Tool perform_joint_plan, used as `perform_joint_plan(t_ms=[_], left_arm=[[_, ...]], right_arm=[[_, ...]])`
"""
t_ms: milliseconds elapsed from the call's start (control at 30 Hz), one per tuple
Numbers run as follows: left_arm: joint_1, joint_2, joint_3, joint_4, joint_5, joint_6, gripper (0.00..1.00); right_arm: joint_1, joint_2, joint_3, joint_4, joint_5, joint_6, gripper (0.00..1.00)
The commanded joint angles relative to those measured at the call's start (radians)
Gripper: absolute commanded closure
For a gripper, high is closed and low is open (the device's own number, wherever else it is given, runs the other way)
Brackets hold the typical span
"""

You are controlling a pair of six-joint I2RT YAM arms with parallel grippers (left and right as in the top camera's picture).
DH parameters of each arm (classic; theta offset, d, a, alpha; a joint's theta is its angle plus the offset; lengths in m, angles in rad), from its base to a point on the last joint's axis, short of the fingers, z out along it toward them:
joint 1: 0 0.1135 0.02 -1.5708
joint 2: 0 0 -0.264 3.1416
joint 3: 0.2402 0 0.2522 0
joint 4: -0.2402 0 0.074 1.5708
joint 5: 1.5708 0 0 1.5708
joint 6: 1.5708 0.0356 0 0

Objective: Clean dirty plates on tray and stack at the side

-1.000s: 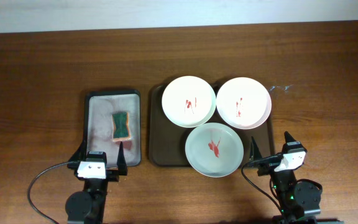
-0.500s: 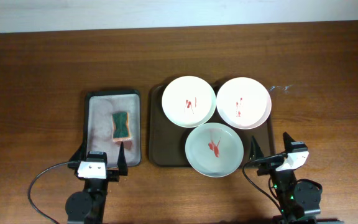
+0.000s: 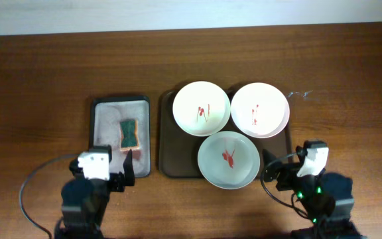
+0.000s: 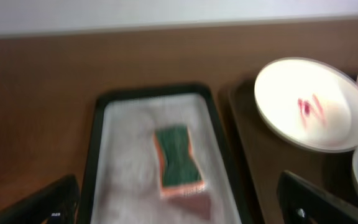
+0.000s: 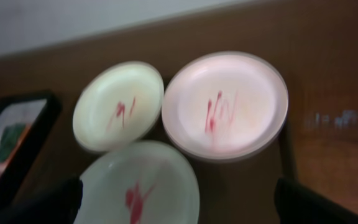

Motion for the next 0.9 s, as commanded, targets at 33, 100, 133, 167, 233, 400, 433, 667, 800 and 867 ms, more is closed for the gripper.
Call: perform_joint_plan(t_ms=[33,100,133,167,233,400,433,667,800,867], left_arm=[[0.005,0.251,0.237,-0.124,0.011,-0.010,0.01],[0.005,0.358,0.338,-0.204,0.011,-0.010,0.01],[0.005,0.425,0.413,-0.286,0.011,-0.010,0.01],[0.005,0.488,0.492,-0.384,0.011,-0.010,0.00],[0.005,0.551,0.555,-0.481,0.011,-0.010,0.01],[0.005,0.634,0.555,-0.364,0.050,-0.010,0.01],[0.004,0.664,0.555,-0.308,0.044,-0.010,0.00],[0.004,1.023,0.555,-0.128,0.045,-0.037,0.24],[0.004,1.199,0.556,-0.098,0.045,-0.037,0.51],[0.004,1.247,0.556,-0.080,0.044,-0.037,0.56]], right_arm=[[-0.006,0.275,0.234,-0.142,-0.023,0.007,0.01],[-0.006,0.390,0.336,-0.211,-0.019,0.004,0.01],[-0.006,0.457,0.394,-0.254,-0.016,0.004,0.01],[-0.006,0.532,0.461,-0.309,-0.016,0.004,0.01],[-0.006,0.598,0.519,-0.360,-0.034,0.005,0.01],[-0.006,0.668,0.534,-0.370,-0.047,0.005,0.01],[-0.006,0.674,0.534,-0.370,-0.047,0.005,0.01],[-0.006,0.679,0.534,-0.370,-0.046,0.005,0.12],[-0.006,0.679,0.534,-0.369,-0.046,0.005,0.13],[-0.006,0.679,0.534,-0.369,-0.046,0.005,0.15]])
